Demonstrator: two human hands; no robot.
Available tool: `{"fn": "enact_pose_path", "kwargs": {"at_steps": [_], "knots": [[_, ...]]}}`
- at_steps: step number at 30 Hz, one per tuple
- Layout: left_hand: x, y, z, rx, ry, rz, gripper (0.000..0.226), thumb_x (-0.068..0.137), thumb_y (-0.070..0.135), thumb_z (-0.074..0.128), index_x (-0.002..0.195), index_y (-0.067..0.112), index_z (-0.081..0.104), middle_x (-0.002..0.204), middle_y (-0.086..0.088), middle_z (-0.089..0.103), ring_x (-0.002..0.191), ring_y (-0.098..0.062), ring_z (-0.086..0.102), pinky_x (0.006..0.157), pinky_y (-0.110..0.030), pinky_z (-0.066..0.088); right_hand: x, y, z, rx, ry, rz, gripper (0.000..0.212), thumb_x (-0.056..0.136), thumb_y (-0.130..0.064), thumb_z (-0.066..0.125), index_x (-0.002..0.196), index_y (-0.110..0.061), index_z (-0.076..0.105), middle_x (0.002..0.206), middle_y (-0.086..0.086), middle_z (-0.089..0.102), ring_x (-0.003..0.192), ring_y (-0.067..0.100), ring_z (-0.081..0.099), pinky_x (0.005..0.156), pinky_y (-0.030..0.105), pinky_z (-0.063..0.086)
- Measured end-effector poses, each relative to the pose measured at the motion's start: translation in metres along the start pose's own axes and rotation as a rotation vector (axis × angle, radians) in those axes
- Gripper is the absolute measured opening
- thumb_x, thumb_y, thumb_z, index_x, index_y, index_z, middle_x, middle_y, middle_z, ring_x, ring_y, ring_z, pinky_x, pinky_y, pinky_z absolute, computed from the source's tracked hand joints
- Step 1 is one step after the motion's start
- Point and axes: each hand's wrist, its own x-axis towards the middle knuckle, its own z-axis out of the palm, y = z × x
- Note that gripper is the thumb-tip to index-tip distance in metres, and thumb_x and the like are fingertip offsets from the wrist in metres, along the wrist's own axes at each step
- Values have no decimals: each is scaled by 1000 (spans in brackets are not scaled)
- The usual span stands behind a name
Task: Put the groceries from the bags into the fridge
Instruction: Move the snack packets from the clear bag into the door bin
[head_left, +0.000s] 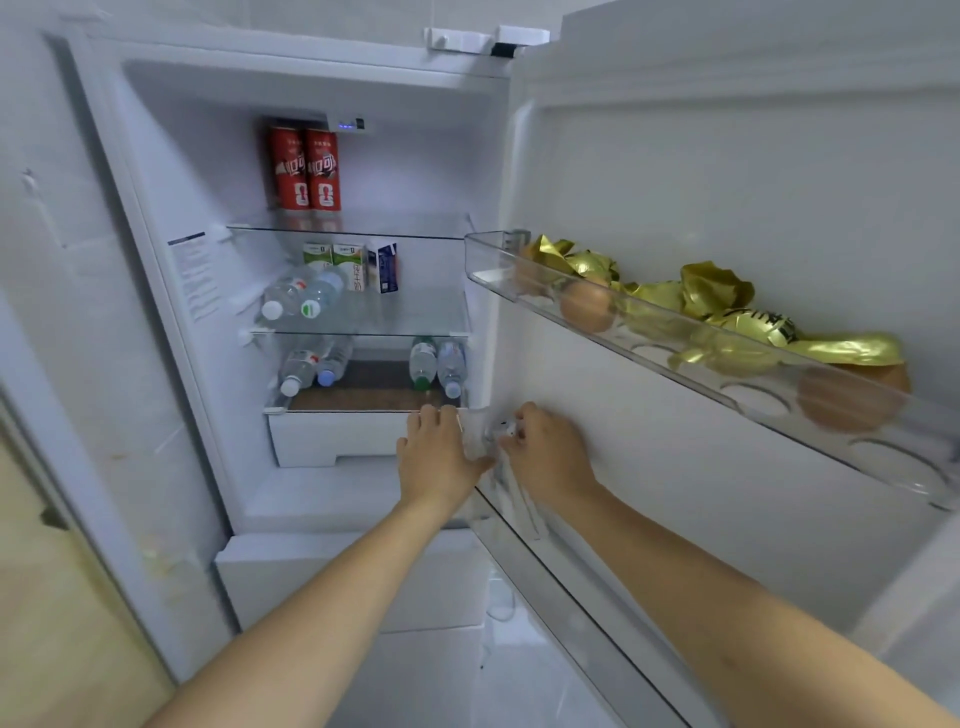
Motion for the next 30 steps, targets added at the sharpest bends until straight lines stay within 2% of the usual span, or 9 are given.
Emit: {"fn": "enact_pose_path", "kwargs": {"at_steps": [2,4,8,10,14,17,20,25,30], "knots": [[-2,-3,-10,43,14,9,72,76,62,75,129,19,52,124,-3,52,122,-27,46,89,-43,45,-2,-7,-5,-102,23,-56,27,101,-31,57,112,-7,59,101,13,69,96,34,65,73,40,51],[-7,-5,-29,112,42,34,74,80,63,70,137,21,49,128,-3,53,123,-27,47,91,-42,45,-4,-19,-16,-181,66,-129,25,103,-34,50,109,-11,56,98,9,65,93,30,62,65,37,40],[-21,-18,-88,181,75,32,72,83,58,70,144,25,47,133,-1,54,128,-26,46,95,-44,45,1,-54,-39,-119,29,-300,29,102,-39,47,115,-16,58,103,5,64,95,26,59,66,36,39],[-39,-31,-123,190,87,-5,70,84,56,70,145,26,49,137,-1,54,132,-26,45,99,-43,45,3,-77,-45,-57,-37,-370,35,99,-44,49,122,-19,59,114,6,64,101,26,57,71,36,43],[-95,-61,-193,286,182,-134,68,86,56,67,145,28,49,136,0,55,133,-26,47,103,-44,44,-13,-129,-36,-41,-158,-553,50,98,-53,51,138,-22,52,133,6,60,125,32,49,92,44,48],[-156,-81,-242,370,259,-255,73,83,59,69,146,28,49,137,-1,56,133,-26,48,103,-45,46,-47,-178,-23,22,-213,-703,61,98,-58,49,148,-25,43,142,5,55,129,36,45,100,47,45],[-232,-93,-285,427,355,-379,73,81,63,68,144,30,51,134,2,57,130,-25,50,101,-45,48,-94,-233,-14,134,-252,-881,62,98,-60,49,149,-26,43,143,4,54,129,34,46,102,46,42],[-378,-90,-349,568,473,-580,64,85,64,62,140,34,51,127,7,57,127,-19,49,95,-42,49,-199,-318,-14,338,-309,-1154,60,95,-63,48,143,-26,49,135,0,59,126,28,49,95,44,46],[-536,-74,-396,704,586,-785,65,83,65,55,137,30,55,120,6,60,117,-21,54,91,-44,52,-324,-388,-30,468,-384,-1434,70,86,-68,35,134,-22,58,121,3,64,115,31,55,86,43,50]]}}
